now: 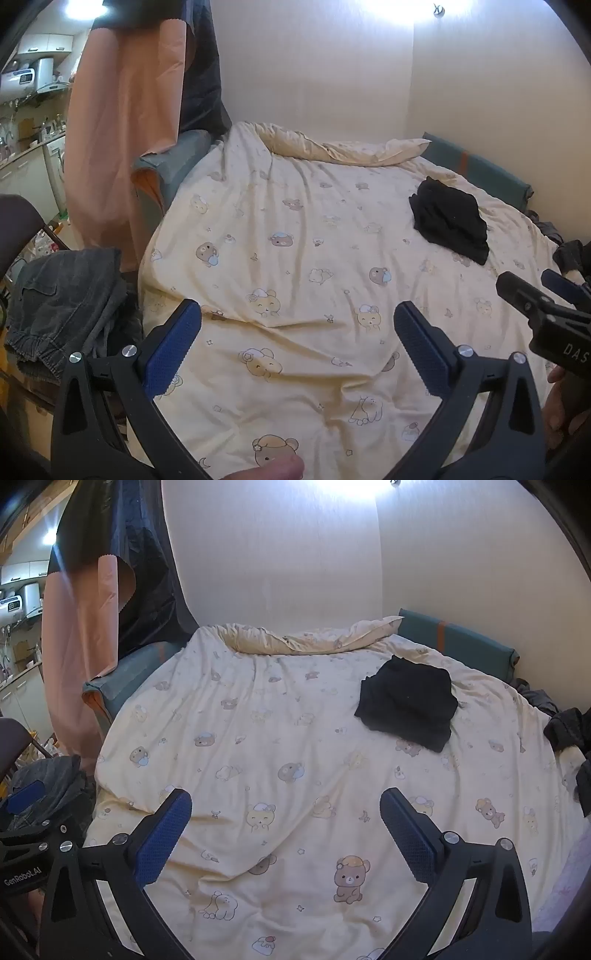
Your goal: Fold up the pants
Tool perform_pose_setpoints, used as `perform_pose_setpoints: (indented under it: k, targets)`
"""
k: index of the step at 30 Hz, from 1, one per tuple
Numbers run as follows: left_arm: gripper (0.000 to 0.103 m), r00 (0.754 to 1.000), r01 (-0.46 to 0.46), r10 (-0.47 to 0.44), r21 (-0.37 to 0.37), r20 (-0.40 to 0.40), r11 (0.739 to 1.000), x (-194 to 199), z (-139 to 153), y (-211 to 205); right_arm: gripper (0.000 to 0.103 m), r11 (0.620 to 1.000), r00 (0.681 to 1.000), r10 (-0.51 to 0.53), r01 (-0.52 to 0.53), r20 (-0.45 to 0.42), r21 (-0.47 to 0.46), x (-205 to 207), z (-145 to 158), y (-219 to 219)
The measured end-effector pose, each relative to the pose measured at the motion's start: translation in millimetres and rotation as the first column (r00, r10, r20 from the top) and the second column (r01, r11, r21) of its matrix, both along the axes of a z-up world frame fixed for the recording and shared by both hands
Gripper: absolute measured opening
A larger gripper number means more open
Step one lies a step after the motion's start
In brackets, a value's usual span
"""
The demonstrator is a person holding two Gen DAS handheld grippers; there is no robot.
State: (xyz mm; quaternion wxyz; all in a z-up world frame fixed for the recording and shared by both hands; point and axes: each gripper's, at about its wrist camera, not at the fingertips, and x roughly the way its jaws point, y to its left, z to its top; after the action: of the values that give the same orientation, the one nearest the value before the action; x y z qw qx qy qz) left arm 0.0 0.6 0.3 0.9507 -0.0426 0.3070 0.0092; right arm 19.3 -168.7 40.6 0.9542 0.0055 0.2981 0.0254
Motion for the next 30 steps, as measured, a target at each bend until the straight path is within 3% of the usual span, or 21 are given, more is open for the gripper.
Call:
perform_pose_setpoints:
  k: [30]
  targets:
    - [0.103, 0.999, 0.000, -0.001, 0.033, 0.032, 0.999, -0.4, 4.2, -0.1, 0.103, 1.000, 1.000, -0.004, 0.004, -0.023, 0.007, 2.6, -2.9, -3.2]
